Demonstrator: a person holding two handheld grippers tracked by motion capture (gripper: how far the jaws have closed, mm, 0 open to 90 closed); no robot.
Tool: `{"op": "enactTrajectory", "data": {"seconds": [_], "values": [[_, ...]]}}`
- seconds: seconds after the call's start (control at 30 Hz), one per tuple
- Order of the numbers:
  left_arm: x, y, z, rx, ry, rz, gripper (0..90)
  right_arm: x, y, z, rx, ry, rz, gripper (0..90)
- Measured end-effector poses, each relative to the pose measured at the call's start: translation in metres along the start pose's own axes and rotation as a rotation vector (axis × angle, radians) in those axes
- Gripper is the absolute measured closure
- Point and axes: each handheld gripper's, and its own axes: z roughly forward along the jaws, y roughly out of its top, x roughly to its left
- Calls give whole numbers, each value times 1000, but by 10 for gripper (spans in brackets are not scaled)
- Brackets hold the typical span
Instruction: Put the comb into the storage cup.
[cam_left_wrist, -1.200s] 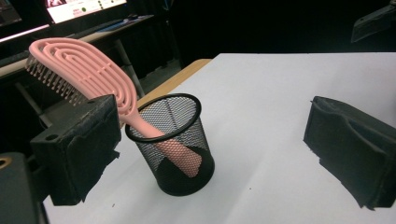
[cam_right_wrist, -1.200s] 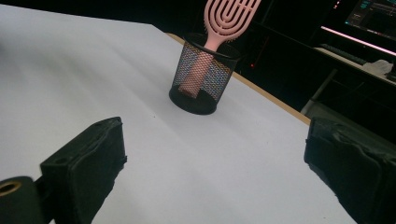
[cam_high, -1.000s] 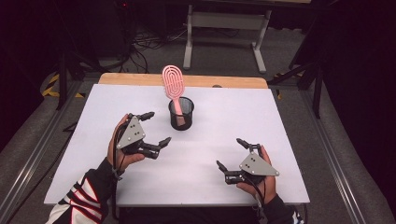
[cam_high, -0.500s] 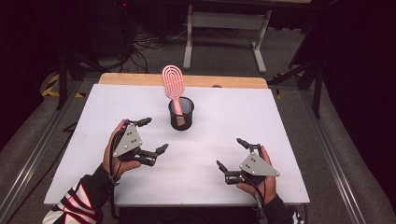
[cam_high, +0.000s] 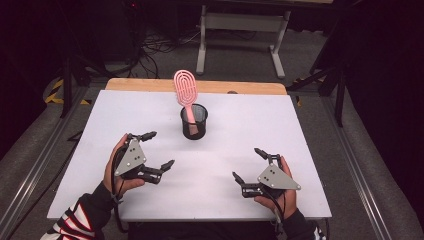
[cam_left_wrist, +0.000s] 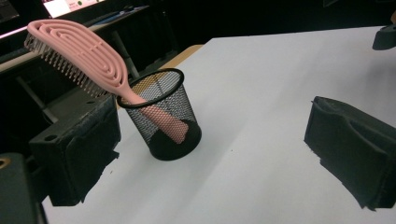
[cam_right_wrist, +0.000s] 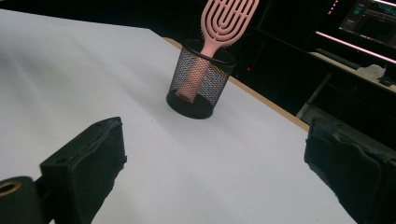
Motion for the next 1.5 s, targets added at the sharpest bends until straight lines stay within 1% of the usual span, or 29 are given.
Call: {"op": "enactTrajectory", "data": {"seconds": [0.07,0.1,0.13,0.17,0.27,0.53,0.57,0.6,0.67,0.7,0.73,0.8,0.9,0.93,1.03,1.17,1.23,1.3,1.4,1.5], "values": [[0,-2,-3,7,2,-1,44,0,0,0,-1,-2,1,57],[0,-3,-4,10,6,7,44,-1,0,-1,-3,-3,3,57],[0,-5,-5,11,7,0,44,-1,0,-1,-2,-4,2,56],[0,-6,-6,15,8,6,45,-1,0,-1,-2,-5,2,56],[-1,-11,-9,26,18,7,45,-1,1,-1,-3,-5,2,56],[-2,-24,-17,66,33,19,46,-2,0,-2,-5,-8,5,55],[-2,-26,-18,71,31,14,46,-2,0,-2,-5,-9,6,55],[-1,-27,-19,73,30,17,46,-2,0,-2,-4,-9,6,55],[-1,-31,-20,83,40,17,46,-3,0,-2,-4,-9,6,55],[-2,-33,-22,86,38,10,47,-3,0,-2,-2,-9,8,55],[-1,-33,-23,88,38,15,48,-3,0,-3,-6,-9,12,55],[-1,-36,-25,89,44,1,48,-4,0,-3,-7,-13,14,55],[1,-41,-29,96,50,-6,48,-5,-1,-3,-11,-13,19,54],[0,-43,-30,95,49,-16,48,-5,-1,-3,-9,-12,17,54],[1,-50,-34,107,53,-27,48,-5,0,-4,-11,-12,17,54],[2,-61,-39,120,62,-58,48,-6,-1,-4,-10,-16,25,53],[3,-66,-42,127,64,-81,48,-6,-1,-4,-8,-15,22,51],[4,-69,-45,134,71,-91,49,-7,-2,-4,-4,-13,25,51],[5,-73,-49,134,82,-107,52,-8,-3,-4,1,-5,29,48],[7,-74,-51,118,96,-128,52,-9,-3,-4,2,-3,26,47]]}}
